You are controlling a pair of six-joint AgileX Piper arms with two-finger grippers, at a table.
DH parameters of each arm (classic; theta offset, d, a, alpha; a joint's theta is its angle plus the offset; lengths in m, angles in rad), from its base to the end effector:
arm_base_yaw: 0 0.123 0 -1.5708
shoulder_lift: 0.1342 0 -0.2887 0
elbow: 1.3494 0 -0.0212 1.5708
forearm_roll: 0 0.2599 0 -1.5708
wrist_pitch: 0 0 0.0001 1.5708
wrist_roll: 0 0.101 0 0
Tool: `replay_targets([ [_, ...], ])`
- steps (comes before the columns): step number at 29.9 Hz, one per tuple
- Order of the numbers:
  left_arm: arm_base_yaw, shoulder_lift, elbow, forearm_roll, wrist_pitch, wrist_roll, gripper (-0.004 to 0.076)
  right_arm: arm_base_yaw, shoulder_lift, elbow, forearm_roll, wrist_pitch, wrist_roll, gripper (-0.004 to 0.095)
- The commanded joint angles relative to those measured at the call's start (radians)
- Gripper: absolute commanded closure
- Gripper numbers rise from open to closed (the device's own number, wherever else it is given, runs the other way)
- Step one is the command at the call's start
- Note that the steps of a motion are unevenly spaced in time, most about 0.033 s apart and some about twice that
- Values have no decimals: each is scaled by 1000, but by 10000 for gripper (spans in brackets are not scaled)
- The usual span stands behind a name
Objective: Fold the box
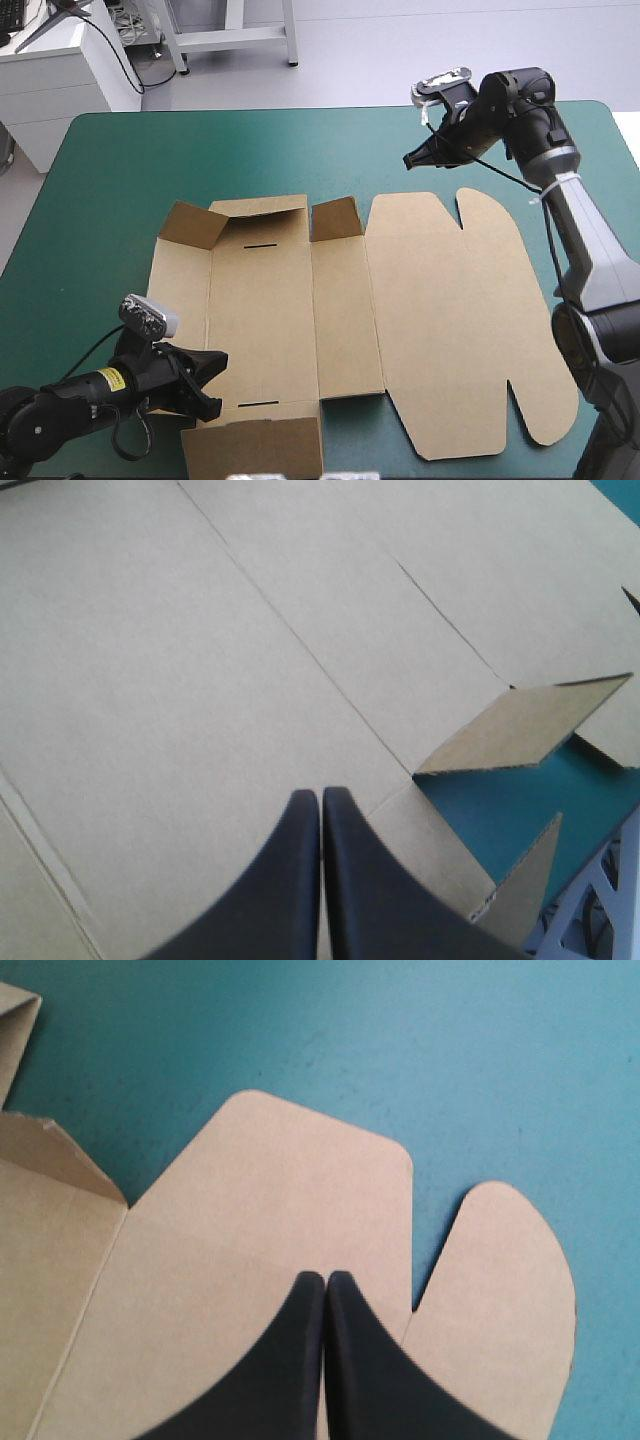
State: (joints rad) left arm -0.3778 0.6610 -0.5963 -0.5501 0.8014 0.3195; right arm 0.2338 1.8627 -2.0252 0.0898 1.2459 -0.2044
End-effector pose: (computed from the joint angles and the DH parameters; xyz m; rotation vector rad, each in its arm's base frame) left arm 0.1057 -0.0828 0.2959 0.5410 2.2347 -0.6783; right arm 0.4072 0.1058 0.3862 -0.5532 2.5053 0.1312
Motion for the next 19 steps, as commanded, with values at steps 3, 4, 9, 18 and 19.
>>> replay_targets([
  [3,-6,0,-41,-2,-106,-5,732,-9,-203,193,5,6,6,927],
  [4,-4,0,-50,26,-101,-15,732,-9,-231,231,12,6,6,927],
  [9,-4,13,-150,243,-78,-171,732,-9,-407,423,44,6,3,927],
  [18,-4,224,-476,584,252,-282,732,-9,-699,695,96,-20,3,927],
  [19,-4,249,-504,600,272,-282,732,-9,-731,725,96,-20,-6,927],
])
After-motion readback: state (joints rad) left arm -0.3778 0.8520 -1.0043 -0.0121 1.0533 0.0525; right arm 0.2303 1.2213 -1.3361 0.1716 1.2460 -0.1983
